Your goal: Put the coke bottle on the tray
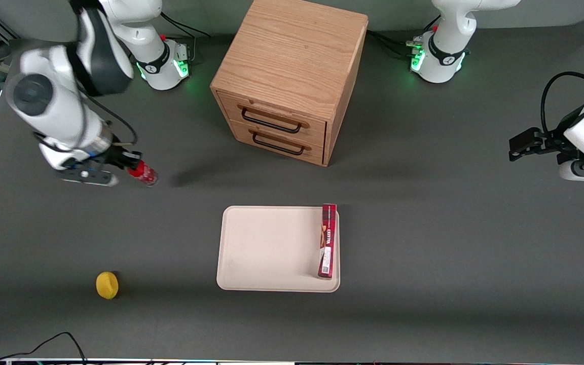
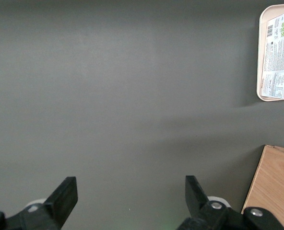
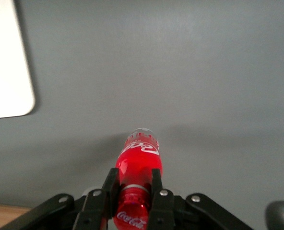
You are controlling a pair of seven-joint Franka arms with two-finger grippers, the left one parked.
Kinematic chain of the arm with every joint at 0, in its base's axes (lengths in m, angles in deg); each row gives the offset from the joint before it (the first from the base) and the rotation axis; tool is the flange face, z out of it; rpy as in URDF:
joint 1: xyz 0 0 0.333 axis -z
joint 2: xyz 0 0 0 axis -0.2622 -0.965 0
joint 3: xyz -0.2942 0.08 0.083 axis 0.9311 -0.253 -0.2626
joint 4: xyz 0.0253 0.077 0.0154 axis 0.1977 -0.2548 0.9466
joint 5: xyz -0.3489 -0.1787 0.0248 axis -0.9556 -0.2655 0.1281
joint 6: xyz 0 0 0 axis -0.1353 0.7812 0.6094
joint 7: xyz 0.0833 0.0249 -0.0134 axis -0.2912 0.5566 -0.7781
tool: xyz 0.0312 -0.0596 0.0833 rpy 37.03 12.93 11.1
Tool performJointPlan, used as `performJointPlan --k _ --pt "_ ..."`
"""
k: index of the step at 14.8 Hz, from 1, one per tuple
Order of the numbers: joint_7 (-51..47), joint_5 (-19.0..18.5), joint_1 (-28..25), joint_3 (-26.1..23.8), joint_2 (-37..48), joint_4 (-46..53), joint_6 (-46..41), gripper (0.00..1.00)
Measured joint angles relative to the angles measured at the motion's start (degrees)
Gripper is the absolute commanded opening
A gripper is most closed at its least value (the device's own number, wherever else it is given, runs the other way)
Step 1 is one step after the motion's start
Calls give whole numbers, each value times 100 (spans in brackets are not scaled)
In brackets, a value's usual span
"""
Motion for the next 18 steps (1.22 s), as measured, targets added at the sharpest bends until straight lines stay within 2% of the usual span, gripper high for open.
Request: performJointPlan --k 4,7,10,12,16,18 --pt "-138 480 -18 -63 -428 2015 -1510 0" --pt "-1080 530 -22 -510 -1622 3940 -2489 0" --pt "-2504 483 -220 -1019 -3041 5426 -2480 0" --pt "-3312 87 -403 -1266 -3809 5883 -1954 0" --pt "-4576 -1192 -574 -1860 -4999 6050 -759 0" --pt "-4851 -1440 -642 -1893 -5440 6108 -375 0"
